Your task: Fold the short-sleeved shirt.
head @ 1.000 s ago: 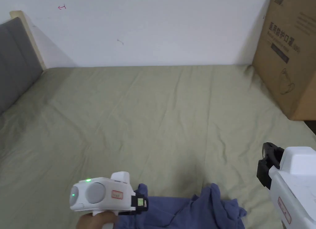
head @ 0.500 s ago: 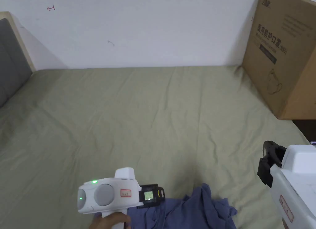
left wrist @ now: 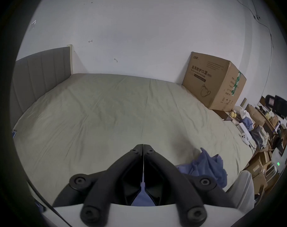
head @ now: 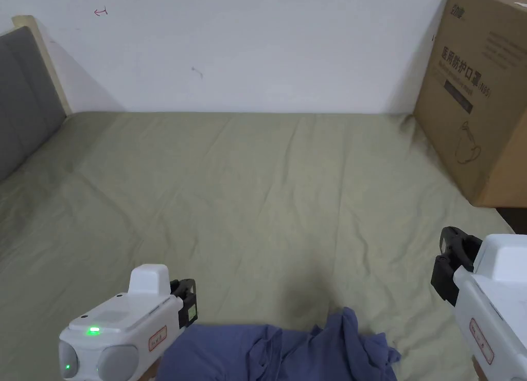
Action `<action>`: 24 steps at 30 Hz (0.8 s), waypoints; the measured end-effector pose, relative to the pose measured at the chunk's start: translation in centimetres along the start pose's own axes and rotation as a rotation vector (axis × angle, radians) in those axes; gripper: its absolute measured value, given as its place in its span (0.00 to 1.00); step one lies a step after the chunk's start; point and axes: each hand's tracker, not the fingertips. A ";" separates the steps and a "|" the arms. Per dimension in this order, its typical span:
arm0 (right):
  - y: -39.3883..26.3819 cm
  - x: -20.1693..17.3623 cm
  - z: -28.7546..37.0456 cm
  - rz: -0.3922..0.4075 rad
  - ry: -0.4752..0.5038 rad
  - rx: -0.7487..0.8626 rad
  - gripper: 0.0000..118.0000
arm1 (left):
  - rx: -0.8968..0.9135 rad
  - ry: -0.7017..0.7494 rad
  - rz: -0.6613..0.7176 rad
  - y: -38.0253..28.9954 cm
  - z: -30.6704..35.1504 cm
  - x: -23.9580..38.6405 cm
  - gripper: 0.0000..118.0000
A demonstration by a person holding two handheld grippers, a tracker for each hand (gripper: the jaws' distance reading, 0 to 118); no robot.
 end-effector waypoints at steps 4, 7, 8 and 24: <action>-0.1 -0.2 0.0 0.000 0.005 -0.005 0.00 | -0.087 0.010 -0.030 -2.7 -1.5 0.4 0.00; -0.3 -0.1 0.0 -0.001 0.006 -0.010 0.00 | -0.178 0.014 -0.071 -5.6 -3.3 1.1 0.00; -0.4 0.0 0.0 0.000 0.004 -0.013 0.00 | -0.200 0.000 -0.078 -6.4 -3.8 1.6 0.00; -1.0 1.6 0.3 -0.017 -0.034 -0.046 0.00 | -0.385 -0.164 -0.133 -11.0 -9.1 11.4 0.00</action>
